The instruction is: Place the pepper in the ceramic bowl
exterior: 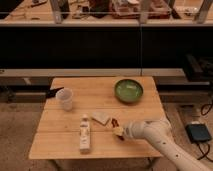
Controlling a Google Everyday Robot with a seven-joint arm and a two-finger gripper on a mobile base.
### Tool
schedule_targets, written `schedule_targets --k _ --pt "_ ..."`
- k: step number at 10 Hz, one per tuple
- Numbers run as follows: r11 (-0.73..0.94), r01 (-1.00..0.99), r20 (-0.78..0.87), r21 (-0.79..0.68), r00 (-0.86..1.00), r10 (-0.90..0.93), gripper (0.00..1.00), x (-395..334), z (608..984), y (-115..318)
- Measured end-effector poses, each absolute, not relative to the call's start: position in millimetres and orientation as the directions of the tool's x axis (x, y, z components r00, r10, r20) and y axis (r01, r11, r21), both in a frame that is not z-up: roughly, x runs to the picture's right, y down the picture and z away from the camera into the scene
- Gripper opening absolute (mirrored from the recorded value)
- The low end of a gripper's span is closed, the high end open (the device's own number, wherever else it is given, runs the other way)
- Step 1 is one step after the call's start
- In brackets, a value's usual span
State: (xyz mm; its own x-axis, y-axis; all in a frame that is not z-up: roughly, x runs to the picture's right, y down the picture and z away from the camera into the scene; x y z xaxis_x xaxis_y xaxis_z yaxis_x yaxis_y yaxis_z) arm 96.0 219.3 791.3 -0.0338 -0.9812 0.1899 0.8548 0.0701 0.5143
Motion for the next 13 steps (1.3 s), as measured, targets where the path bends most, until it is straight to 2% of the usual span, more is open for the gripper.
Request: schedule_targets --k 4,6,9,13 --pt "0.194 0.85 0.218 0.489 0.096 -0.971 0.3 143 802 201" --pt "0.248 0.839 0.223 0.485 0.155 -0.962 0.3 158 823 168" --pt "0.312 0.816 0.198 0.486 0.245 -0.949 0.3 178 859 80" --pt "0.269 0.837 0.102 0.477 0.251 -0.963 0.31 182 876 -47"
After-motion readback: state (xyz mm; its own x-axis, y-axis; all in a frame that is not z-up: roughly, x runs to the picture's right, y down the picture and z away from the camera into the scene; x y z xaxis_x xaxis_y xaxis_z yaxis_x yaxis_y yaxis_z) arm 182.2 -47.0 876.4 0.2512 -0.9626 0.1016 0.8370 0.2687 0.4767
